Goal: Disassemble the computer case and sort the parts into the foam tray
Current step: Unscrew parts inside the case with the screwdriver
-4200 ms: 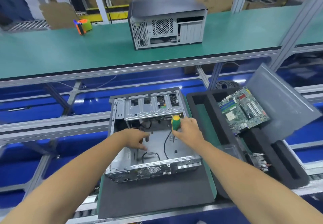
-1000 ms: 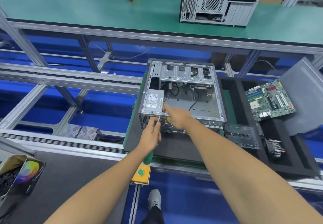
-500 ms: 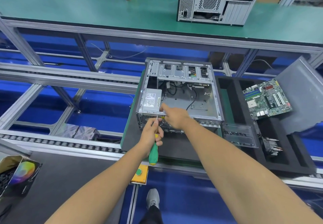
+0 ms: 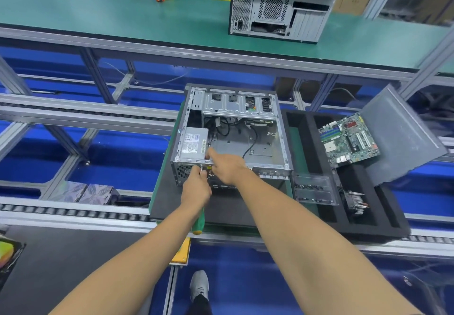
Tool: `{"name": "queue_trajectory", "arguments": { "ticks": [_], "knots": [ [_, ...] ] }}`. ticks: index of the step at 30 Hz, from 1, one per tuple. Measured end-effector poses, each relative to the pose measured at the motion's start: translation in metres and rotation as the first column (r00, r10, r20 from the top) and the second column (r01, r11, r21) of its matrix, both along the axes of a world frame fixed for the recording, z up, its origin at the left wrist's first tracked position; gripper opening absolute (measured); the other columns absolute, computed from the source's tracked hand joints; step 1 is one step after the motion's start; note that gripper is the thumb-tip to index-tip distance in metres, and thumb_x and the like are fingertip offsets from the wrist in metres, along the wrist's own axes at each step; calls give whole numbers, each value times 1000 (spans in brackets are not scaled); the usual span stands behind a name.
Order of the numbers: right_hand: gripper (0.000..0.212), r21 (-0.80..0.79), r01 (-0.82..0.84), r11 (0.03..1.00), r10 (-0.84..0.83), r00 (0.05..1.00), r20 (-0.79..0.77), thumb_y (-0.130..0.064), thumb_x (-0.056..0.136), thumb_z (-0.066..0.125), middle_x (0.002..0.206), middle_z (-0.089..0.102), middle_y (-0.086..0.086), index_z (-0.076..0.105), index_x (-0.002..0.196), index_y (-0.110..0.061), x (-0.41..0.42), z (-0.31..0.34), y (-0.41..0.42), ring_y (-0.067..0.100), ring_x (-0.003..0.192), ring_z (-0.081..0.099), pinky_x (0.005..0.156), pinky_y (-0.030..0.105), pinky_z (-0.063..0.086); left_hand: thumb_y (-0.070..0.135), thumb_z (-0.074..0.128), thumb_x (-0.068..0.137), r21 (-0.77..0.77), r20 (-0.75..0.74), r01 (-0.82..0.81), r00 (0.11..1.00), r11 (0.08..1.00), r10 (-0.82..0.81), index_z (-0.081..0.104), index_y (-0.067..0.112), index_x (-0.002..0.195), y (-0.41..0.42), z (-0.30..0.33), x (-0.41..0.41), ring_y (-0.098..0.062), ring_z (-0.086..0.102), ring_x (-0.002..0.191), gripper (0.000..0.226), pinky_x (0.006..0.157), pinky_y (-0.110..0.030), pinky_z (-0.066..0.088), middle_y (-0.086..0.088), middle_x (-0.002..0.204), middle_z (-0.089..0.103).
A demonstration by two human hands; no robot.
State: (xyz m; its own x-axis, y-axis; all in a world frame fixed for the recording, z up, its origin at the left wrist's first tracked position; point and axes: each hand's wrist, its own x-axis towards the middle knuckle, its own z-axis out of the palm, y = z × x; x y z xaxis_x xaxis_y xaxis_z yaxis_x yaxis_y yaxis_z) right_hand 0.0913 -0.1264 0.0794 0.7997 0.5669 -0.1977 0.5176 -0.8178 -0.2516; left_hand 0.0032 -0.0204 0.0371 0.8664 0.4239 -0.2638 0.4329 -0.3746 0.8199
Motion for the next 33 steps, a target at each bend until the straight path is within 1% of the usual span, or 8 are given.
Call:
{"name": "queue_trajectory", "arguments": {
  "ticks": [5, 7, 9, 14, 20, 21, 27, 33],
  "knots": [
    [30, -2, 16, 1000, -16, 1000, -13, -17, 101, 43, 89, 65, 9, 37, 130, -21, -1, 2, 1, 33, 80, 61, 65, 36, 41, 38, 35, 108, -1, -37, -39, 999, 999, 39, 45, 12, 106, 0, -2, 7, -38, 66, 90, 28, 85, -54, 56, -19, 99, 69],
    [29, -3, 19, 1000, -19, 1000, -15, -17, 101, 44, 88, 65, 8, 37, 130, -22, -2, 2, 1, 32, 80, 61, 66, 36, 42, 37, 35, 109, -152, -32, -80, 997, 985, 76, 48, 7, 104, -1, 0, 8, -31, 62, 69, 33, 65, -45, 57, -16, 84, 65],
    [28, 2, 24, 1000, -24, 1000, -10, -19, 102, 43, 87, 64, 6, 37, 129, -22, -2, 0, 2, 31, 79, 60, 66, 35, 40, 38, 34, 110, -372, -41, -112, 994, 921, 104, 50, 9, 97, -4, 2, 7, -17, 42, 45, 35, 42, -26, 39, -8, 65, 53],
    [28, -1, 16, 1000, -16, 1000, 0, -20, 101, 45, 93, 66, 9, 38, 128, -22, 2, -4, 3, 31, 81, 60, 67, 36, 40, 42, 37, 111, -814, -74, -112, 993, 569, 90, 50, 14, 91, 8, 11, 0, -7, 20, 38, 37, 35, -13, 19, 1, 57, 28],
    [28, -15, 2, 1000, -2, 1000, 20, -21, 102, 44, 92, 66, 7, 37, 129, -22, 3, -6, 4, 32, 82, 61, 67, 36, 41, 45, 45, 102, -997, -52, -51, 999, 63, -15, 57, 12, 97, 26, 3, -6, -2, 15, 41, 36, 26, -13, 21, 4, 54, 28],
    [29, -16, 2, 1000, -2, 1000, 21, -21, 102, 44, 91, 65, 7, 37, 130, -22, 3, -5, 4, 32, 82, 61, 67, 36, 41, 45, 44, 103, -997, -52, -51, 999, 56, -15, 57, 13, 96, 25, 1, -6, -2, 16, 40, 35, 26, -13, 21, 4, 54, 29],
    [30, -21, 9, 1000, -9, 1000, 11, -19, 101, 44, 91, 66, 8, 37, 130, -21, 0, -2, 4, 33, 82, 60, 71, 39, 47, 22, 36, 102, -749, -58, -87, 996, 657, 66, 55, 12, 98, 14, 1, -2, -13, 23, 40, 22, 40, -18, 21, 0, 56, 36],
    [28, -30, 8, 1000, -7, 1000, 9, -20, 100, 46, 91, 67, 8, 36, 127, -21, 0, -1, 4, 33, 82, 61, 71, 40, 49, 31, 47, 107, -569, 43, -80, 991, 818, 127, 40, 18, 101, 3, -4, -4, -11, 34, 41, 16, 40, -22, 27, 2, 58, 48]
  ]
}}
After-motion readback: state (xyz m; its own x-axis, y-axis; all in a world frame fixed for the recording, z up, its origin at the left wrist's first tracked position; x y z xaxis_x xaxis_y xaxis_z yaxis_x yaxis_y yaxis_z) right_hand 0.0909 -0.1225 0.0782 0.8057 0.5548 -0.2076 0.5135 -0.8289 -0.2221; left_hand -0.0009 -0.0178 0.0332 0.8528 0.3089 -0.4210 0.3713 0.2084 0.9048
